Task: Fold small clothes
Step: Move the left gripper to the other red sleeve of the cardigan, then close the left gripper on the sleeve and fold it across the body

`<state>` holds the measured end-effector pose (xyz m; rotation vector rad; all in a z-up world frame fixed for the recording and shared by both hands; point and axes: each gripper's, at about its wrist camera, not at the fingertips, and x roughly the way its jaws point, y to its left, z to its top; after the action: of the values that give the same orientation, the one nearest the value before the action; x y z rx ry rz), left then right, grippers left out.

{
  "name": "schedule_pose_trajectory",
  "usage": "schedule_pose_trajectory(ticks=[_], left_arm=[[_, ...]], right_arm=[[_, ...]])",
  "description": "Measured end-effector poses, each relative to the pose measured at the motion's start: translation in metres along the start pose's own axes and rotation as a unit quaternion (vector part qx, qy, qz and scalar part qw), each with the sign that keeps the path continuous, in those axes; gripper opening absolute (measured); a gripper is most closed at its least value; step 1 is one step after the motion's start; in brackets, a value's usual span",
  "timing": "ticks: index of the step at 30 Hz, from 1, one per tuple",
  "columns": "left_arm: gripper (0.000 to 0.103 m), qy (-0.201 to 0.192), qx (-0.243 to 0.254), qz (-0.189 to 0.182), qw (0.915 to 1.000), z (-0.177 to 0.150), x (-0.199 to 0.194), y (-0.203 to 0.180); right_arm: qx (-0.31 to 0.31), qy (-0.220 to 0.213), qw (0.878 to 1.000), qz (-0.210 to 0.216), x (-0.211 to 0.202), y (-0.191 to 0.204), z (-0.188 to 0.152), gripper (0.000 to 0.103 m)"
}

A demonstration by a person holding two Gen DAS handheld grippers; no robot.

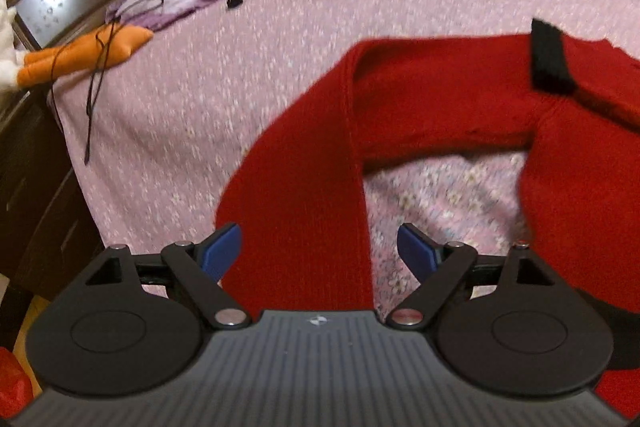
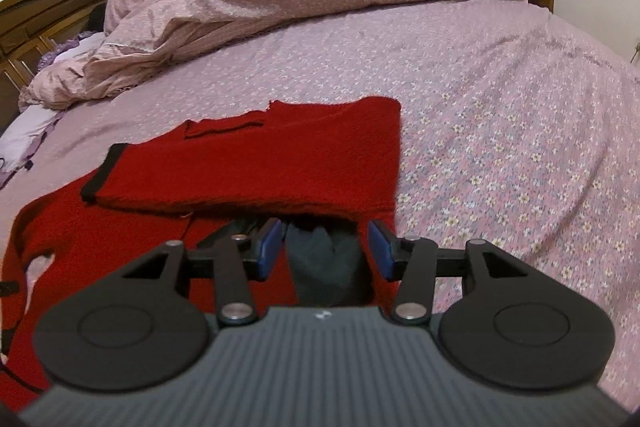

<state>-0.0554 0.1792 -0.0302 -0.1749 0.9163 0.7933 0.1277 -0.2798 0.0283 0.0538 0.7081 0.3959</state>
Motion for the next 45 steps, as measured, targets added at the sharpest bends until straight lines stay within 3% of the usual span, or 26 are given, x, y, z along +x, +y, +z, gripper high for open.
schedule_pose_trajectory(ticks=[5,10,20,22,27,31,37,45], left_arm=[[0.088,0.003,-0.014,0.012,0.9998,-0.003,0.019,0.000],[0.087,-0.016,0.010,0.058,0.9982,-0.007,0.029,-0.001],[0.086,-0.026,0.044,0.064,0.9966,-0.002,0.044,-0.006],[0.083,-0.024,0.045,0.051,0.9974,-0.001,0.046,-0.002],[0.034,-0.005,0.040,0.016,0.9991,-0.001,0.044,0.008],[0.012,-0.005,0.032,-0.001,0.9995,0.000,0.033,0.014],[0.009,-0.023,-0.027,-0.083,0.9960,0.008,0.007,0.033],[0.008,-0.055,-0.086,-0.186,0.9772,0.027,-0.035,0.047]], right_arm=[[0.000,0.004,1.000,-0.004,-0.003,0.003,-0.005,0.050],[-0.004,0.008,1.000,-0.008,-0.002,0.006,-0.006,0.051],[-0.008,0.019,1.000,-0.004,0.003,0.010,-0.010,0.051],[-0.007,0.018,1.000,-0.004,0.003,0.009,-0.010,0.050],[-0.003,0.018,1.000,-0.005,0.003,0.007,-0.010,0.050],[-0.004,0.018,1.000,-0.003,0.003,0.007,-0.010,0.050],[0.000,0.013,1.000,-0.002,0.001,0.006,-0.010,0.050],[-0.003,0.008,1.000,0.005,-0.001,0.007,-0.011,0.050]])
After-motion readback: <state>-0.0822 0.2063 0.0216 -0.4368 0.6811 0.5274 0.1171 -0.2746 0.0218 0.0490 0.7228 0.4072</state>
